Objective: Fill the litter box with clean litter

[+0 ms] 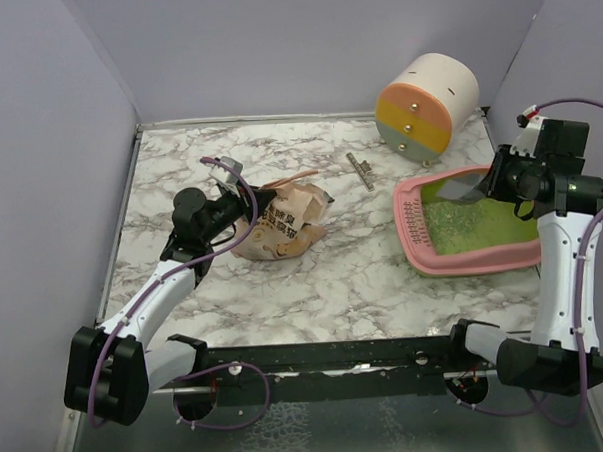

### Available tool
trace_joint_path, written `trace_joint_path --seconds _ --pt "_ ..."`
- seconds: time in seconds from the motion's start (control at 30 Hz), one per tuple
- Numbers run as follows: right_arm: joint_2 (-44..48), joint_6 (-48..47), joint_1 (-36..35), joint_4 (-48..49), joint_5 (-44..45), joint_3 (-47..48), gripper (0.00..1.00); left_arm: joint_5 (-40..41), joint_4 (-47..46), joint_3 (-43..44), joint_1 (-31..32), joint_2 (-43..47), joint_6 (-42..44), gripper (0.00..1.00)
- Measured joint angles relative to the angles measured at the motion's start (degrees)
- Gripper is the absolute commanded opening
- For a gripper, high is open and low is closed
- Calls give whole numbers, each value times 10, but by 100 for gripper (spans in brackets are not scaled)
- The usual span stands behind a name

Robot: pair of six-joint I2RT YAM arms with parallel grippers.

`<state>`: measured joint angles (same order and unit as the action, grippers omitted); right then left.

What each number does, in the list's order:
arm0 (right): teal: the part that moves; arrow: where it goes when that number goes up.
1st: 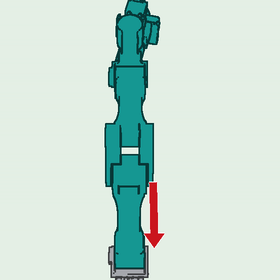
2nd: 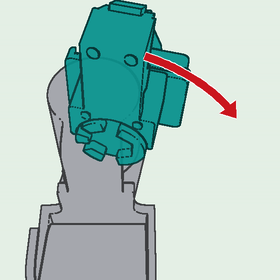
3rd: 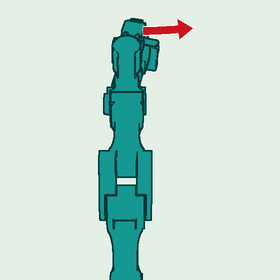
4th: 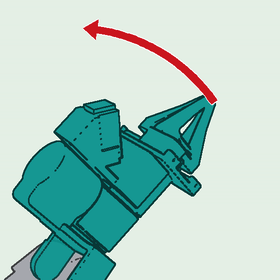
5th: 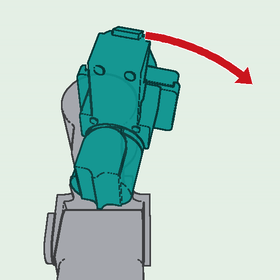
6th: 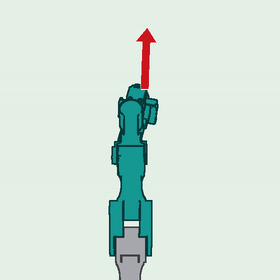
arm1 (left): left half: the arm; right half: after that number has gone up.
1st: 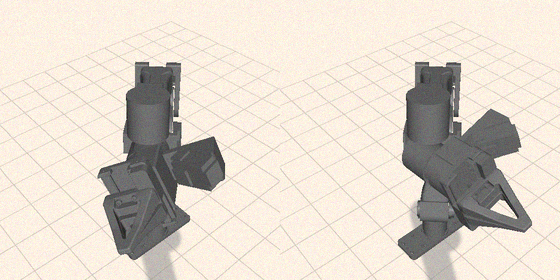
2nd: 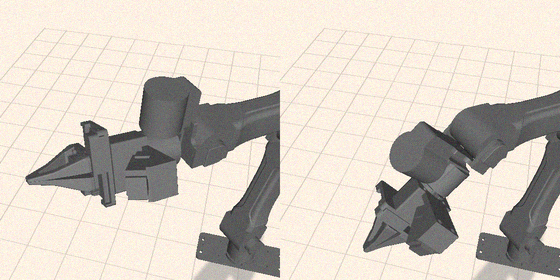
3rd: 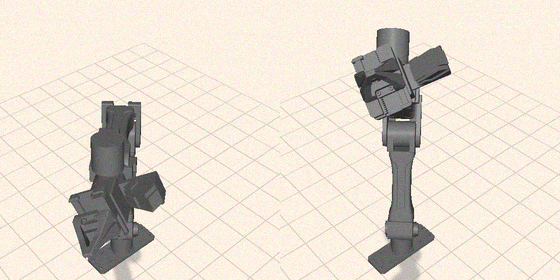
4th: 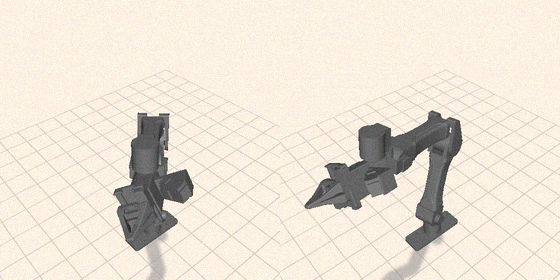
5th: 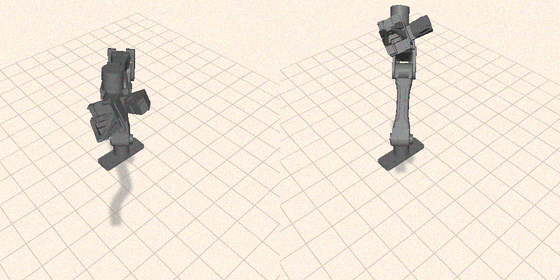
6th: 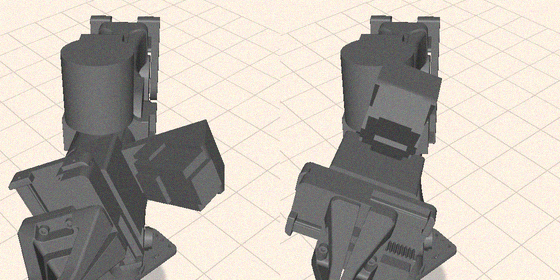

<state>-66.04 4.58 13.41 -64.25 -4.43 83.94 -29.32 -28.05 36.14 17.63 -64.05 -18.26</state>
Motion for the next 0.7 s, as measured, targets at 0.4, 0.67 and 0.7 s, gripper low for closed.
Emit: trace_joint_path --seconds 0.4,0.67,0.7 --pt "45 -6 -29 46 -334 0 1 -1 28 -11 0 47 13 0" --pt "-1 -10 -135 62 -375 15 1 2 49 -25 0 93 25 0" --pt "-6 -11 -148 65 -375 16 1 2 51 -26 0 96 26 0"
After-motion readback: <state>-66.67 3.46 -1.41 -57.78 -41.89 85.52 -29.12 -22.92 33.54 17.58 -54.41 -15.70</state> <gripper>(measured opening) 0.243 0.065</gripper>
